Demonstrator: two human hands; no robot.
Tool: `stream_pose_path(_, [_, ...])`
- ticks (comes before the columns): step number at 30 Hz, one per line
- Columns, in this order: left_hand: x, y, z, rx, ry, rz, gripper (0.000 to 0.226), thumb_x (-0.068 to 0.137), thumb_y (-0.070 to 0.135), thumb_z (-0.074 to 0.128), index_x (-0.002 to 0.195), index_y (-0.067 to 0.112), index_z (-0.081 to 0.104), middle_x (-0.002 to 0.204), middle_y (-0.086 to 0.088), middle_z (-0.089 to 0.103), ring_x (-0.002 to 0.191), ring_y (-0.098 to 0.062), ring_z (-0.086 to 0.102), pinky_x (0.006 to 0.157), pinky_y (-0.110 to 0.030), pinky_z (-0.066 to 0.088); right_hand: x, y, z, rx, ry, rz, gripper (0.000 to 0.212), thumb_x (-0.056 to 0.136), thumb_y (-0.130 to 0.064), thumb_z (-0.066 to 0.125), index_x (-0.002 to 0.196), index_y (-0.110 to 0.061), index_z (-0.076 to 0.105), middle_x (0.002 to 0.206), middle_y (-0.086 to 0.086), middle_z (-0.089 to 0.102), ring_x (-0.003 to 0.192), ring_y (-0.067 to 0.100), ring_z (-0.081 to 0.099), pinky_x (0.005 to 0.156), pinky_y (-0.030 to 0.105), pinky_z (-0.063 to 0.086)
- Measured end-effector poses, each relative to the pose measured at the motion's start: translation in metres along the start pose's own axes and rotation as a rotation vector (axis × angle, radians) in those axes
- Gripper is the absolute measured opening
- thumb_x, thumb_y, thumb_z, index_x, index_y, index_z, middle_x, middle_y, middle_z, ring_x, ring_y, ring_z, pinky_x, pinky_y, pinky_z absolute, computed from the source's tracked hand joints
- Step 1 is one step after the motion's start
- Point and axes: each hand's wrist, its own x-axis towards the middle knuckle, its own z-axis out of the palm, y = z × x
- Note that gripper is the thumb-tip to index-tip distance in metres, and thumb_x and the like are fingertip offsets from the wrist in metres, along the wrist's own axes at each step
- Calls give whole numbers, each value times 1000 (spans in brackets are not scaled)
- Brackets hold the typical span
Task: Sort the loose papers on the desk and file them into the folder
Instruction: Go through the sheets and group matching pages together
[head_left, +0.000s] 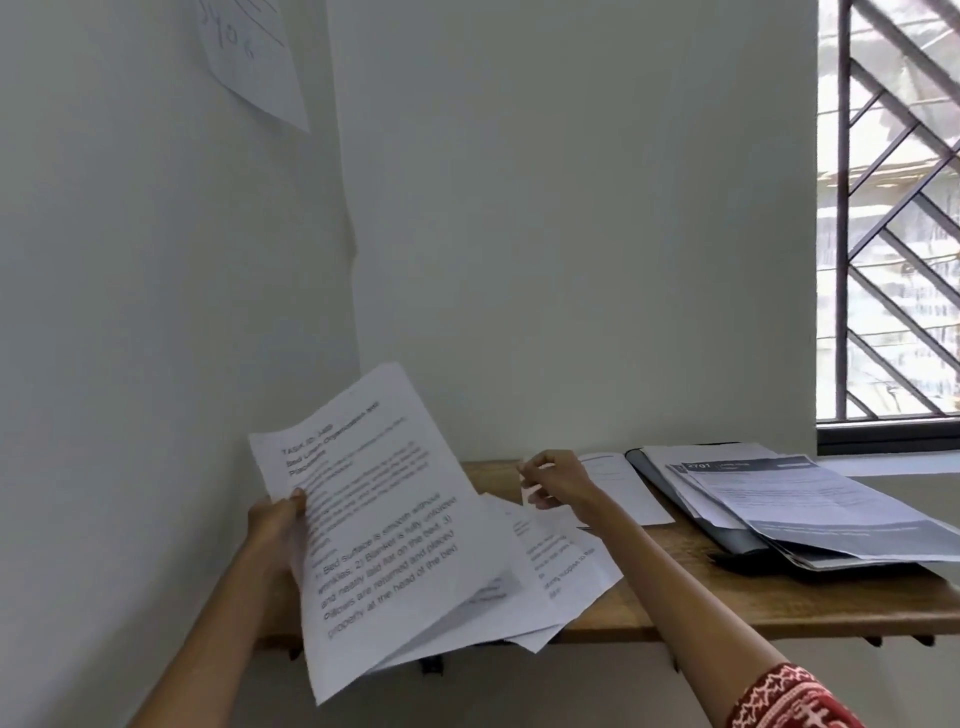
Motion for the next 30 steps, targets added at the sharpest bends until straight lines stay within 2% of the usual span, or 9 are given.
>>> stream_pose_path(3, [6,-14,-33,85,31,-111,33,94,8,54,123,-7,53,126,-22,56,115,-37,54,99,-43,43,0,12,8,-274,-50,107,18,85,-17,68,78,-3,59,74,10,62,49,17,54,52,26,50])
stream_pose_path(6, [0,-21,-41,159,33,-117,34,94,5,52,125,-10,50,125,-23,55,114,-39,53,101,-45,41,-8,13,26,-556,-94,151,32,83,-38,71,76,-12,54,77,2,60,57,15,57,70,31,53])
stream_pose_path(9, [-4,-21,-43,215,20,-111,31,94,6,53,121,-8,54,124,-25,56,98,-32,54,98,-44,41,-15,18,42,-848,-118,124,62,78,-51,71,123,-13,51,122,5,59,110,22,58,93,32,44])
stream_pose_path(11, [-7,-21,-45,245,22,-91,31,94,6,53,121,-9,53,123,-25,56,95,-29,52,96,-43,41,-15,26,51,-895,-109,147,76,74,-49,75,133,-11,44,128,6,56,118,21,54,94,31,43])
stream_pose_path(17, [-17,-22,-50,271,3,-81,30,96,4,49,123,-10,49,121,-27,55,95,-29,50,91,-42,41,-12,31,55,-822,-39,234,76,73,-44,78,131,-9,43,128,7,55,118,23,54,95,32,44])
stream_pose_path(21, [-25,-20,-47,230,-27,-68,28,96,0,45,122,-10,47,88,-11,55,96,-25,46,87,-36,37,-8,35,54,-689,-32,272,72,70,-33,83,126,-7,46,125,8,57,117,26,56,95,36,47])
stream_pose_path(25, [-34,-17,-41,196,-49,-45,34,97,-1,44,127,-15,43,76,-6,48,69,-20,46,72,-32,39,-5,45,45,-491,50,216,31,75,-22,77,98,-9,60,98,8,64,97,24,64,76,30,47])
stream_pose_path(27, [-35,-18,-38,176,-50,-57,33,97,1,43,127,-15,44,76,-6,48,68,-19,45,80,-31,36,-5,48,35,-355,164,134,11,81,-15,68,91,-11,66,93,7,68,87,23,66,72,29,49])
stream_pose_path(30, [-30,-15,-33,169,-45,-39,32,97,3,45,124,-14,47,77,-8,52,73,-24,51,76,-35,41,-4,47,17,-109,338,-18,5,84,-12,62,87,-10,66,88,5,68,82,25,66,73,35,52])
